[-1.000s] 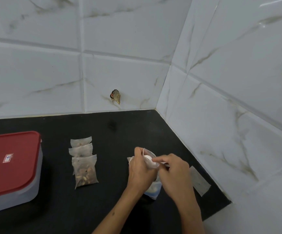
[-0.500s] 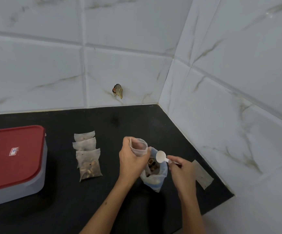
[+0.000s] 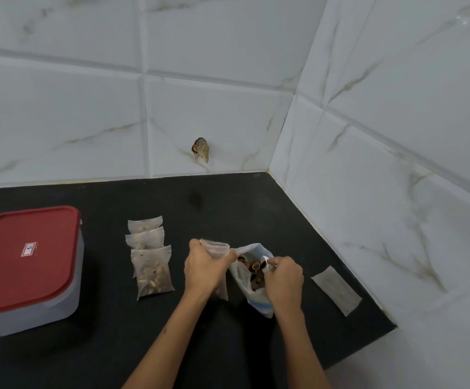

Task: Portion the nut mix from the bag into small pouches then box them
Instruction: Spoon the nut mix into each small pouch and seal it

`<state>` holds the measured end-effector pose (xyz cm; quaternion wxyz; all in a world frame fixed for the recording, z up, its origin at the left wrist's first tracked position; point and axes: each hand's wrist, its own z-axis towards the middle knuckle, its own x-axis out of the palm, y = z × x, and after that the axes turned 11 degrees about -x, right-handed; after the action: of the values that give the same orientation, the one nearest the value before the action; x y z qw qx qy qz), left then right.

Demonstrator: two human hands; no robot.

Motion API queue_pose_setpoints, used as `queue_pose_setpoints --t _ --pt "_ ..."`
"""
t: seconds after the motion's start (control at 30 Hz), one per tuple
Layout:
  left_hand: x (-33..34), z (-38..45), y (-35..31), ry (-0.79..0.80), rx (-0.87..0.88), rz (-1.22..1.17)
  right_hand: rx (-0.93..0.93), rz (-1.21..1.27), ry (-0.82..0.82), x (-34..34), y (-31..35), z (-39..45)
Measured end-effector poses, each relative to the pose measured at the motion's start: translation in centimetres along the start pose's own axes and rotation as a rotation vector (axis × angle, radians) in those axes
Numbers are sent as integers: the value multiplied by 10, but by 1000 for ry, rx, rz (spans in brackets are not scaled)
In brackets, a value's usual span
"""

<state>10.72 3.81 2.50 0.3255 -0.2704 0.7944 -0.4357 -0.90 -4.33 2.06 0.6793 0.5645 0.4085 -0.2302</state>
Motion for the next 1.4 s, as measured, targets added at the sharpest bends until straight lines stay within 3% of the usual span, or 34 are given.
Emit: queue_pose_setpoints --t 0.1,0.27,0.77,1.0,1.23,1.4 --pt "14 6 10 110 -173 -28 -87 -2 56 -1 0 1" --pt "29 18 14 215 -235 -200 -93 71 29 -3 -2 1" --pt "25 15 17 395 -89 -203 242 445 11 5 -1 9" --pt "25 12 14 335 -139 -266 453 833 140 -15 -10 10" --pt "18 11 9 355 -160 -219 530 1000 136 -27 -12 5" --pt "15 10 5 126 -79 25 494 1050 111 -38 -15 1"
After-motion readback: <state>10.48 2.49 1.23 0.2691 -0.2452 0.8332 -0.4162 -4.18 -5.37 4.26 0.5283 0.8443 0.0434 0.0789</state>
